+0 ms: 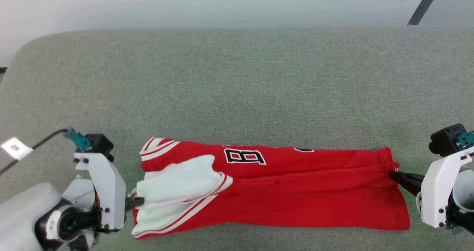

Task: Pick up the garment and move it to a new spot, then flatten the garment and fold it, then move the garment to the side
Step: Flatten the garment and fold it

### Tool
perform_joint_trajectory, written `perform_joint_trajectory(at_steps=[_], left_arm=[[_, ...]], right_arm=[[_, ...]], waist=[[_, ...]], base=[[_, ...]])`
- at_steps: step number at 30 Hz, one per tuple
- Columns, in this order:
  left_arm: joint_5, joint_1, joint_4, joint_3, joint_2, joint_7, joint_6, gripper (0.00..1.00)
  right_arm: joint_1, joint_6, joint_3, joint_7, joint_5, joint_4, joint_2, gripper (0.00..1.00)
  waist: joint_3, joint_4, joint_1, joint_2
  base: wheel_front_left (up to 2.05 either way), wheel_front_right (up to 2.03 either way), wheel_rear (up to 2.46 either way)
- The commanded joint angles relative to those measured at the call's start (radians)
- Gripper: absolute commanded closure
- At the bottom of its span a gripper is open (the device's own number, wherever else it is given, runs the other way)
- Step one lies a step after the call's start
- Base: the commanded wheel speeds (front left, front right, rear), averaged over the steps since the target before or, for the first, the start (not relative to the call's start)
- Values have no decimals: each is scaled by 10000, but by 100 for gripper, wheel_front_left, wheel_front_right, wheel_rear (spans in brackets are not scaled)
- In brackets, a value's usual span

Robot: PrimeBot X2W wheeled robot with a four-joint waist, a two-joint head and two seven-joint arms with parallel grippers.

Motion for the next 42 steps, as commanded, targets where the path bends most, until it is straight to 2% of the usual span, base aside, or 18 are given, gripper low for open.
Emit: perform_joint_trajectory(at_steps=[1,2,3,4,5,7,9,17,21,30,39,42], left_arm=[[49,96,121,-22,-61,-54,-25,49],[69,109,188,-37,-135,-83,-69,6],[14,149,271,-34,-192,-69,-74,0],[4,170,321,-55,-232,-61,-92,0],[51,160,349,-70,-261,-72,-124,0],[133,129,375,-69,-328,-152,-181,0],[98,162,369,-63,-355,-175,-170,0],[4,466,149,10,-161,-468,-36,0],[121,718,-21,107,-22,-1028,-12,0],[1109,1435,-289,326,120,-3451,-219,0],[2156,2534,-49,601,-218,-6800,-142,0],[2426,2873,197,680,-427,-7534,-133,0]], right_arm=[[160,-12,-120,83,-50,-59,98,100],[201,-12,-166,157,-78,-81,149,100],[230,-12,-221,226,-127,-125,180,100],[274,-12,-292,306,-162,-174,213,98],[331,-10,-356,372,-176,-223,258,85],[437,-12,-481,507,-248,-309,347,49],[532,-10,-598,577,-344,-496,399,0],[1022,-10,-1229,1025,-576,-1089,773,0],[1311,-10,-1626,1065,-757,-1329,983,0],[2047,-10,-2432,364,-1370,-1574,1564,0],[2825,-10,-3370,328,-1924,-1178,2046,0],[2878,-10,-3568,550,-1920,-969,2205,0]], waist=[[-37,-5,0,-1],[-59,-9,0,-1],[-87,-19,0,-1],[-125,-25,0,-1],[-165,-30,0,-1],[-250,-32,0,-1],[-350,-25,0,-1],[-840,8,0,-1],[-1153,30,0,-1],[-1802,162,0,-1],[-2270,472,0,-1],[-2356,592,0,-1]], base=[[0,0,0],[0,0,0],[0,0,0],[0,0,0],[0,0,0],[0,0,0],[0,0,0],[0,0,0],[0,0,0],[0,0,0],[0,0,0],[0,0,0]])
